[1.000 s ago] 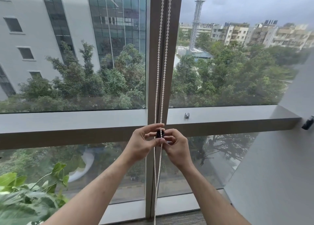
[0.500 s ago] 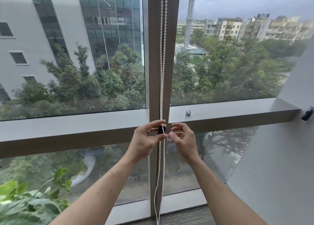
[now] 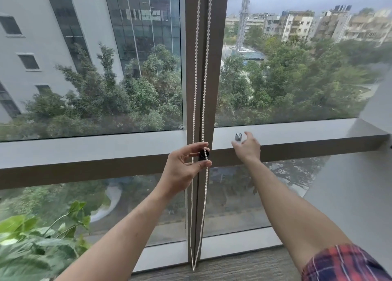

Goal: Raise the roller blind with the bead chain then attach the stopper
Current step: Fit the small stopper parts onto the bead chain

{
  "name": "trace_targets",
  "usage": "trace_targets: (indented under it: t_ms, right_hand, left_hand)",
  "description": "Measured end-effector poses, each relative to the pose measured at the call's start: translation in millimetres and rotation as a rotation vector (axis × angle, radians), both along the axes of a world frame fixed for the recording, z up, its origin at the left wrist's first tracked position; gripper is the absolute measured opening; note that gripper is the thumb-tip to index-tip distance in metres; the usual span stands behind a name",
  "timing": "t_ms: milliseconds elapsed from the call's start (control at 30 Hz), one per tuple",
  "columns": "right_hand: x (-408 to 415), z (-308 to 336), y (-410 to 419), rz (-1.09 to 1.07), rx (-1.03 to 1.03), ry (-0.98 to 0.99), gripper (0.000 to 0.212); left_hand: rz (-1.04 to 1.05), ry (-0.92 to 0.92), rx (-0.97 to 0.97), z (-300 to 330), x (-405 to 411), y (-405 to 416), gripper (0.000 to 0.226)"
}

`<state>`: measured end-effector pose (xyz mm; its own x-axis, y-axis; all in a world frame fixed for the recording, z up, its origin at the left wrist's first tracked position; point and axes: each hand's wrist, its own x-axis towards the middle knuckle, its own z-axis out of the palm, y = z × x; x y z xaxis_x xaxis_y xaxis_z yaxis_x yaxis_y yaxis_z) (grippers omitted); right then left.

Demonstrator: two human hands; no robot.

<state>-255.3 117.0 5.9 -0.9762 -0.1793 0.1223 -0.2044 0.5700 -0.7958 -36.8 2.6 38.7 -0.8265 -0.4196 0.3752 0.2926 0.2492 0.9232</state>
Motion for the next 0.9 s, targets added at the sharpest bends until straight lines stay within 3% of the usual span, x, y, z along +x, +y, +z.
trace_targets:
  t_ms: [233, 433, 600, 900]
  right_hand:
    - [-24, 8, -6, 0.042, 0.184, -0.093, 0.064]
    - [-26, 1, -8, -0.019, 0.198, -0.066, 0.034]
    - [-29, -6, -3, -0.010, 0.060, -0.085, 0.025]
    - [15, -6, 3, 0.158, -0.388, -0.096, 0.022]
  left_hand:
    - [0.025, 0.002, 0.028, -5, -2, 3, 0.047]
    - [0.049, 0.003, 0.053, -8, -1, 4, 0.047]
    - [0.053, 0.017, 0.069, -8, 0, 3, 0.046]
    - [0.049, 0.006, 0.063, -7, -1, 6, 0.047]
